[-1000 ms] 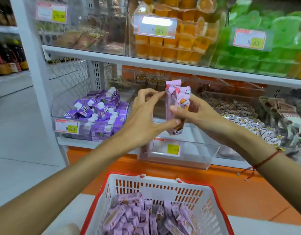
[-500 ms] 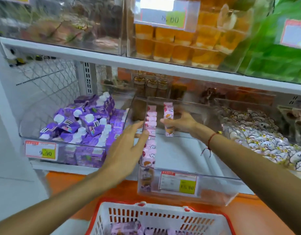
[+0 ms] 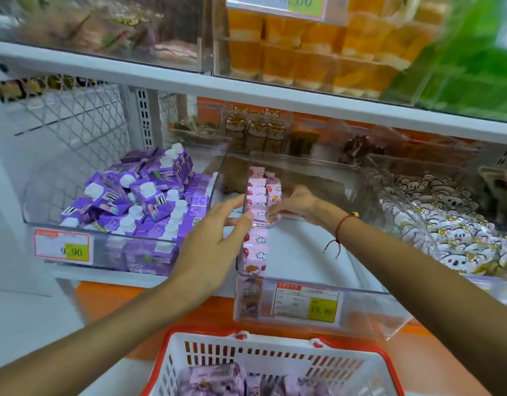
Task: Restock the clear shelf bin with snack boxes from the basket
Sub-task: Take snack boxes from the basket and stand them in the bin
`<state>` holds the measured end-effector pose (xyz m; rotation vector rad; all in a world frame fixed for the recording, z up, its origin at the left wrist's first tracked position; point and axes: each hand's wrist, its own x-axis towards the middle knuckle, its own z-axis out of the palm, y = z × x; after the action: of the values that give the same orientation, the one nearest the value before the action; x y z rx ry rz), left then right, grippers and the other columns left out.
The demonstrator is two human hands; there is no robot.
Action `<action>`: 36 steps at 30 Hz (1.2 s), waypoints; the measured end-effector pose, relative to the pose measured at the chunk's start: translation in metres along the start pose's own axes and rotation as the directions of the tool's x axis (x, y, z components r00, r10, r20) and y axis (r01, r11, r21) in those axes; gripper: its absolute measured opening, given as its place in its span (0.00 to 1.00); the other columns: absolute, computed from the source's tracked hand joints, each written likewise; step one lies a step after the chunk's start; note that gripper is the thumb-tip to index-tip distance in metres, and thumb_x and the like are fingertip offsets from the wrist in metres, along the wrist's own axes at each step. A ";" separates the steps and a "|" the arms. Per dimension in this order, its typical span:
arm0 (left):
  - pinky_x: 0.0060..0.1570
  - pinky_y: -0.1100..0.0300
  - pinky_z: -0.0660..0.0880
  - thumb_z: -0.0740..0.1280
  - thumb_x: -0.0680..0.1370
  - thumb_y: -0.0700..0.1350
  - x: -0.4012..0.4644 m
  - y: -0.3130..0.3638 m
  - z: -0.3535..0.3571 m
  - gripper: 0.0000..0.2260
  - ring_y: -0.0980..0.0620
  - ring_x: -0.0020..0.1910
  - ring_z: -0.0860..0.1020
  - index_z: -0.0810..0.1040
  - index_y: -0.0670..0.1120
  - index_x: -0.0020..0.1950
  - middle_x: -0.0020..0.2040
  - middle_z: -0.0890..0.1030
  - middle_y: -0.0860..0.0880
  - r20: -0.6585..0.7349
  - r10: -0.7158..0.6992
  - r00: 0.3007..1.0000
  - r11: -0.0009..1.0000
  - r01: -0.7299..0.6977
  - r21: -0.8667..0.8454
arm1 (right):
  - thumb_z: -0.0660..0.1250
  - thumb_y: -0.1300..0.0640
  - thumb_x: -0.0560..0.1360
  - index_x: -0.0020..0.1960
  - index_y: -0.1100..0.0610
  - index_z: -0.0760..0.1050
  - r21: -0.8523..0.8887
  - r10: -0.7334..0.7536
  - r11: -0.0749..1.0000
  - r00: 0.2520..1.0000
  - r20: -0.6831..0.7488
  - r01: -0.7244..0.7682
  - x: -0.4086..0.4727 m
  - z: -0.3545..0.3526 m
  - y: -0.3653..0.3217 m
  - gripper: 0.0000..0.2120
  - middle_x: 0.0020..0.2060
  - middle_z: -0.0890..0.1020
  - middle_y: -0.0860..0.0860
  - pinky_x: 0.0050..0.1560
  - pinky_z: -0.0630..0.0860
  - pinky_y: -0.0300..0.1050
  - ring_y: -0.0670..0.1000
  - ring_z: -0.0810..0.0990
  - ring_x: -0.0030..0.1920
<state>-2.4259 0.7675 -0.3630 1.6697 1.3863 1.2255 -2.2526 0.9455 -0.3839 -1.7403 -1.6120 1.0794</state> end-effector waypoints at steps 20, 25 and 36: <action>0.57 0.63 0.71 0.61 0.78 0.51 0.003 0.000 -0.005 0.12 0.69 0.54 0.75 0.70 0.72 0.51 0.60 0.77 0.60 0.030 0.008 1.000 1.000 -0.007 -0.028 | 0.72 0.62 0.72 0.55 0.60 0.74 -0.155 -0.069 0.985 0.996 0.055 0.077 -0.005 -0.001 0.001 0.13 0.54 0.79 0.56 0.55 0.79 0.49 0.56 0.79 0.55; 0.60 0.58 0.72 0.62 0.78 0.51 0.003 0.001 -0.004 0.10 0.66 0.54 0.76 0.71 0.68 0.53 0.59 0.78 0.60 0.032 0.007 0.999 0.999 -0.005 -0.052 | 0.71 0.69 0.71 0.52 0.58 0.69 -0.054 -0.100 0.994 0.995 -0.014 0.099 -0.010 -0.004 -0.002 0.15 0.50 0.79 0.57 0.46 0.80 0.44 0.57 0.81 0.51; 0.56 0.66 0.70 0.64 0.77 0.54 0.003 -0.002 -0.006 0.13 0.65 0.58 0.74 0.70 0.58 0.62 0.57 0.75 0.63 -0.013 -0.043 0.999 0.997 0.042 -0.067 | 0.68 0.66 0.74 0.67 0.63 0.65 -0.132 -0.090 0.987 0.995 0.050 0.096 -0.048 -0.017 -0.004 0.24 0.51 0.76 0.56 0.49 0.79 0.47 0.53 0.77 0.49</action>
<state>-2.4320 0.7703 -0.3625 1.5811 1.3681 1.2477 -2.2389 0.9013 -0.3615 -1.7174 -1.8113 0.9924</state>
